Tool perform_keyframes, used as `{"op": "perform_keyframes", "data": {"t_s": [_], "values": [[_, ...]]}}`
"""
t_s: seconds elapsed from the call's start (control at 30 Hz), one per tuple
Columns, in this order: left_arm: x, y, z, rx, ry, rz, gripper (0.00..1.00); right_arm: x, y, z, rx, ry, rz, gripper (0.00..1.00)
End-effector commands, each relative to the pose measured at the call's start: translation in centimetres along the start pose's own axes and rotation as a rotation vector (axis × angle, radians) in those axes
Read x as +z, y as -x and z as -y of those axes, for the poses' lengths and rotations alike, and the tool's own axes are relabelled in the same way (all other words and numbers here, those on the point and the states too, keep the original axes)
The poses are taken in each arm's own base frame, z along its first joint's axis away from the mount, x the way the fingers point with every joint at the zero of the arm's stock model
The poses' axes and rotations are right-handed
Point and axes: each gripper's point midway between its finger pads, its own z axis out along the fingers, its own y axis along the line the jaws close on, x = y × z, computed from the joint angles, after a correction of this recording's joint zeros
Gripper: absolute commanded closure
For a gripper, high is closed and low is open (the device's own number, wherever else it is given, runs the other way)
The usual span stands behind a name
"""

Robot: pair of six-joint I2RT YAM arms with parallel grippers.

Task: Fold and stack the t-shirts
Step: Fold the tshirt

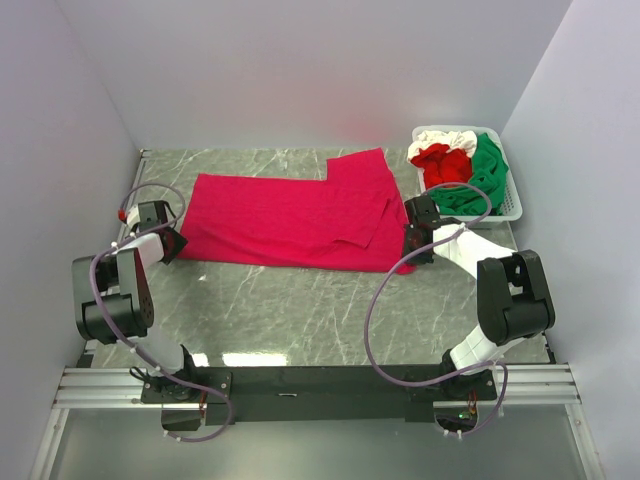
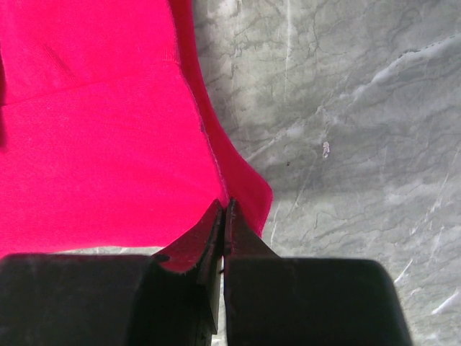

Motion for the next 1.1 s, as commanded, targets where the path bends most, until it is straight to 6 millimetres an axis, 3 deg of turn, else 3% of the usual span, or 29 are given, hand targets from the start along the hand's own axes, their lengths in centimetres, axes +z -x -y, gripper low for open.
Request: {"op": "perform_keyframes", "data": {"t_s": [0.0, 0.17, 0.2, 0.27, 0.53, 0.97, 1.07], "values": [[0.4, 0.3, 0.7, 0.021, -0.017, -0.004, 0.60, 0.2, -0.1, 1.0, 0.000, -0.034, -0.001, 1.00], [0.5, 0.0, -0.1, 0.022, 0.014, -0.008, 0.76, 0.2, -0.2, 0.9, 0.001, -0.034, -0.004, 1.00], [0.5, -0.1, -0.2, 0.022, 0.019, -0.010, 0.90, 0.2, -0.1, 1.0, 0.001, -0.035, -0.004, 1.00], [0.3, 0.1, -0.4, 0.013, 0.035, 0.001, 0.99, 0.2, -0.1, 1.0, 0.001, -0.037, -0.003, 1.00], [-1.5, 1.5, -1.9, -0.043, 0.089, 0.080, 0.99, 0.5, -0.3, 1.5, 0.008, -0.062, -0.013, 1.00], [-1.0, 1.5, -3.7, -0.030, 0.170, 0.083, 0.99, 0.6, 0.0, 2.9, 0.016, -0.146, -0.003, 1.00], [-1.0, 1.4, -3.9, -0.027, 0.175, 0.078, 0.82, 0.2, 0.1, 3.1, 0.017, -0.155, 0.009, 0.86]]}}
